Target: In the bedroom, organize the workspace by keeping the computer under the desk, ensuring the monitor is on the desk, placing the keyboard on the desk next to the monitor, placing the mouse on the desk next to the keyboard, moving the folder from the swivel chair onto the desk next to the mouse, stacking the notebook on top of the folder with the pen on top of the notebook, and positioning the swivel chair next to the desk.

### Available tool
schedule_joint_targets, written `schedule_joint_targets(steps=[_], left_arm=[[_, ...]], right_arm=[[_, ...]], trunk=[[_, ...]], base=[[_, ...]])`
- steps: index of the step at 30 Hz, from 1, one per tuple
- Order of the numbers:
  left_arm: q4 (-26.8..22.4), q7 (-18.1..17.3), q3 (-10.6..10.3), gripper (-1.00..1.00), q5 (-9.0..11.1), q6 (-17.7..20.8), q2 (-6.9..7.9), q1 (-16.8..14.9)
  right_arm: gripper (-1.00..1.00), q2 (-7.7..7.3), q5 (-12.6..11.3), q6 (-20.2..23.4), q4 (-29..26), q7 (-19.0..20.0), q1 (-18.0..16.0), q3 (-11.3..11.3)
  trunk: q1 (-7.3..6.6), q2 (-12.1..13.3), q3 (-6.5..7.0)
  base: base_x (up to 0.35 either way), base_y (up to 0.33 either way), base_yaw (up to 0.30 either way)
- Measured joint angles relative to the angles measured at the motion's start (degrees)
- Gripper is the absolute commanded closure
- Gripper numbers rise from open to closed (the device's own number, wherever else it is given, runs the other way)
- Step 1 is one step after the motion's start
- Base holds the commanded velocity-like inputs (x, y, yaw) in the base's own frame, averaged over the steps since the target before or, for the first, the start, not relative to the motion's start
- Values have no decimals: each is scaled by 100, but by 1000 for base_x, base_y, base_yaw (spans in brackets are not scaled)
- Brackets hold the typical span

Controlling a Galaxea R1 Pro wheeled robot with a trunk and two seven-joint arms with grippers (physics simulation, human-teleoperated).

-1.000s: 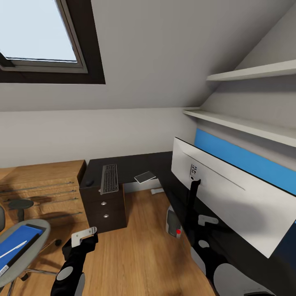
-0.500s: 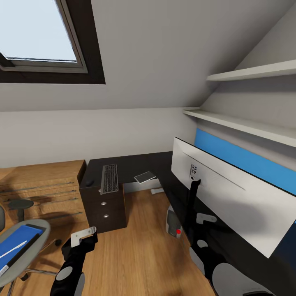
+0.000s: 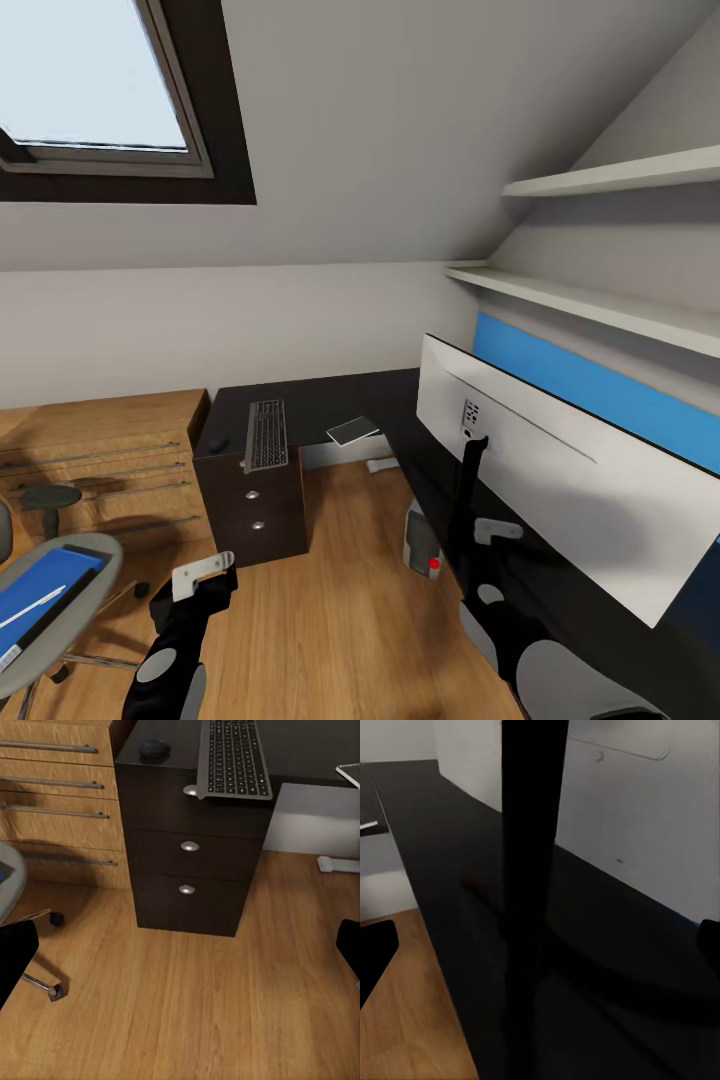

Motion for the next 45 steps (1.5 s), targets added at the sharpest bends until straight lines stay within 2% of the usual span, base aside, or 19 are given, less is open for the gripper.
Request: schedule_joint_targets(steps=[14,25,45], left_arm=[[-1,0,0,-100,0,1,2,0],[0,0,0,-100,0,2,3,0],[0,0,0,-100,8,3,9,0]], right_arm=[[-100,-10,12,-43,1,7,1,131],[-100,-9,13,-313,1,-7,1,140],[-100,-9,14,-317,10,0,1,140]], trunk=[[0,0,0],[0,0,0],[0,0,0]], base=[[0,0,0],[0,0,0],[85,7,0]])
